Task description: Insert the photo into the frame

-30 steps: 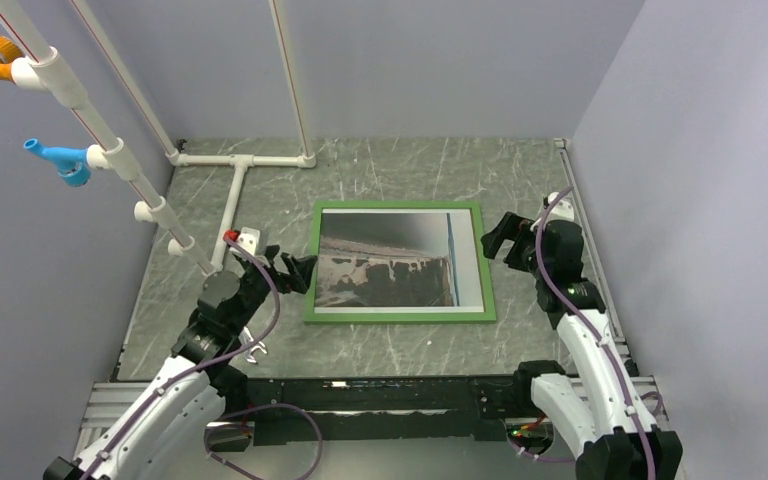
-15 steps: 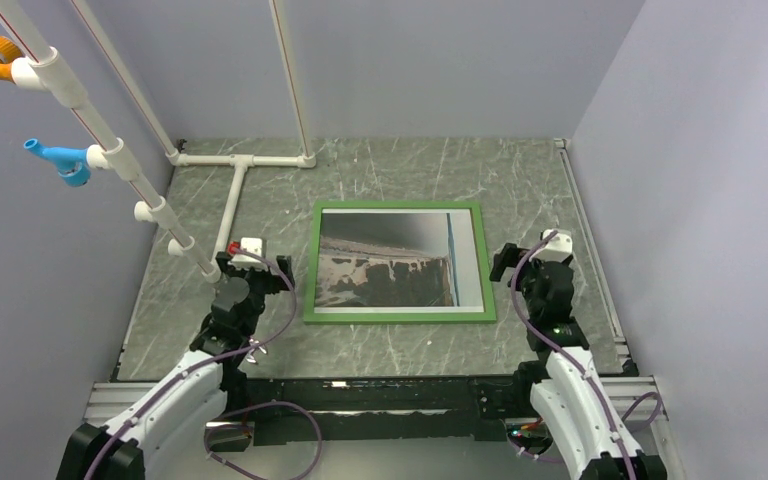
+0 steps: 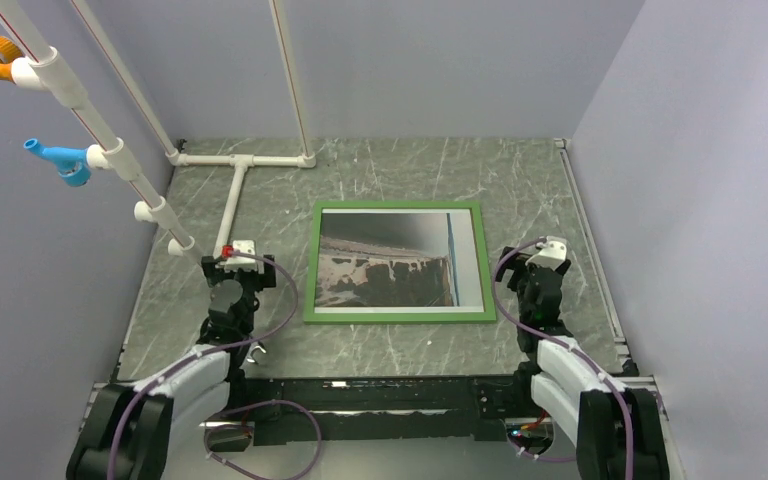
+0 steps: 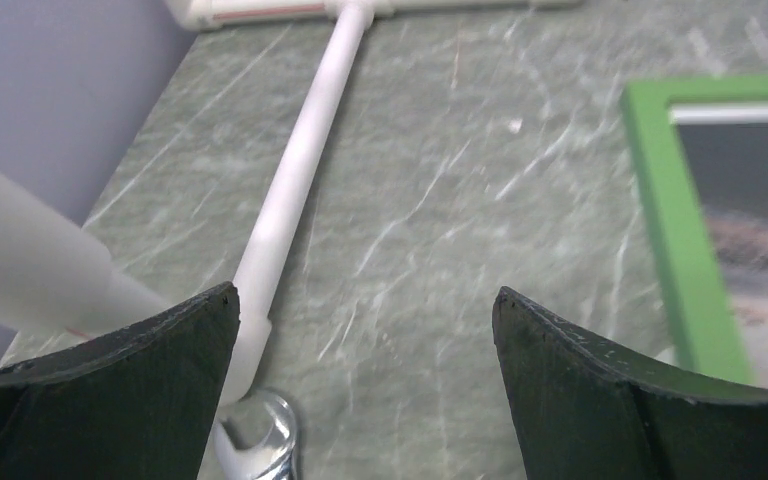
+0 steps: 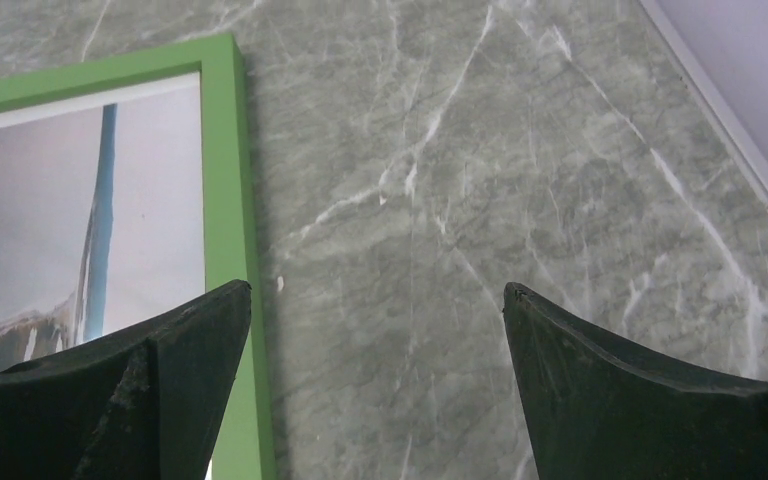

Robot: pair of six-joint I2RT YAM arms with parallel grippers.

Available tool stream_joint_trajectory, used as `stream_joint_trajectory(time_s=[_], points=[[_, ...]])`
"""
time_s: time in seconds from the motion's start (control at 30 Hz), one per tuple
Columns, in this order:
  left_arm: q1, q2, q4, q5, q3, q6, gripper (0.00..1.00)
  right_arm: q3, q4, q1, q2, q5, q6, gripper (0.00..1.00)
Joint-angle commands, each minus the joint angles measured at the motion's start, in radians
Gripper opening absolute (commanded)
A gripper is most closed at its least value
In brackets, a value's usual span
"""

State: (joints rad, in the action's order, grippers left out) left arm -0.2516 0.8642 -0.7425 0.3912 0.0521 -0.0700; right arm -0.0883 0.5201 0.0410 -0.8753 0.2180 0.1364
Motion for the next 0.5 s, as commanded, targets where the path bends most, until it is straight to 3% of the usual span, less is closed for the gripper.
stream_joint_trajectory(time_s=[0.0, 0.17, 0.3, 0.4, 0.47], points=[[0.028, 0.142, -0.374, -0.018, -0.049, -0.102, 0.99, 0.001, 0.242, 0.000, -0.055, 0.008, -0.052, 0.98], [0.059, 0.346, -0.548, -0.095, 0.003, -0.164, 1.00, 0.023, 0.413, -0.003, -0.138, 0.041, -0.063, 0.98], [0.148, 0.546, -0.757, -0.128, 0.003, -0.105, 0.99, 0.007, 0.523, -0.006, -0.239, 0.017, -0.087, 0.98], [0.178, 0.451, -0.506, -0.206, 0.052, -0.063, 0.99, -0.012, 0.614, -0.007, -0.345, 0.028, -0.102, 0.98], [0.185, 0.500, -0.530, -0.237, 0.083, -0.094, 1.00, -0.015, 0.748, -0.019, -0.467, 0.057, -0.070, 0.98]])
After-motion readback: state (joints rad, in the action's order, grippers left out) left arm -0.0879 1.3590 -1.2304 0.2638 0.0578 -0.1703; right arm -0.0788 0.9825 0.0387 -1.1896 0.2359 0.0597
